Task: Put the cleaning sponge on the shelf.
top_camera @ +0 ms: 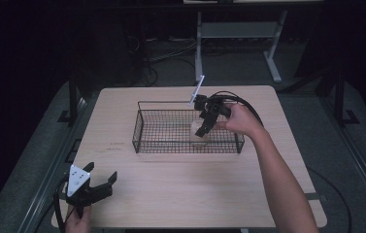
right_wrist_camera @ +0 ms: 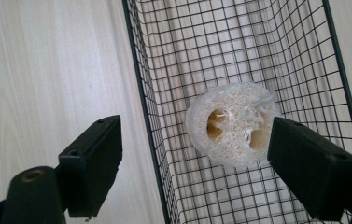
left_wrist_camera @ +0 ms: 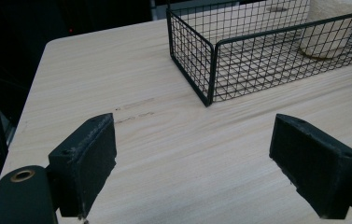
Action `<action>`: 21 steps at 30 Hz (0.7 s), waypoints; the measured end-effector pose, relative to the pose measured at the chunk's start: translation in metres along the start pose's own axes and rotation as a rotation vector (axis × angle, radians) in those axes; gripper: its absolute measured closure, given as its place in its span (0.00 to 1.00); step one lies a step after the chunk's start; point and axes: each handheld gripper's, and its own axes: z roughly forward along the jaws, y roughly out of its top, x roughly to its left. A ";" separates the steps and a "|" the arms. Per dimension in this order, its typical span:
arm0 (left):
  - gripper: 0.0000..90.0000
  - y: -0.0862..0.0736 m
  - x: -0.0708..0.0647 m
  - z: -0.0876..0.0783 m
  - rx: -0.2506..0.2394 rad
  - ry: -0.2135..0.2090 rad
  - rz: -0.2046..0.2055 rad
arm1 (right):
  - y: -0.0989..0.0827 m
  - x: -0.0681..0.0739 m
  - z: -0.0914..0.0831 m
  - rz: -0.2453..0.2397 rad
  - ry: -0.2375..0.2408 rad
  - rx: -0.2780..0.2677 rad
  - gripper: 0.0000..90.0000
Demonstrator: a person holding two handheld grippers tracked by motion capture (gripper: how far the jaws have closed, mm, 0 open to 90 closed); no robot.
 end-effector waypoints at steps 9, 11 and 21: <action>0.16 0.000 0.000 0.000 -0.001 -0.003 -0.006 | -0.001 0.009 -0.004 -0.011 -0.008 0.005 0.19; 0.16 0.000 0.000 0.000 -0.003 -0.003 -0.005 | -0.002 0.012 -0.004 -0.014 -0.006 0.005 0.19; 0.16 0.000 -0.001 0.000 0.000 -0.007 -0.004 | -0.011 0.021 -0.006 -0.007 0.008 -0.008 0.19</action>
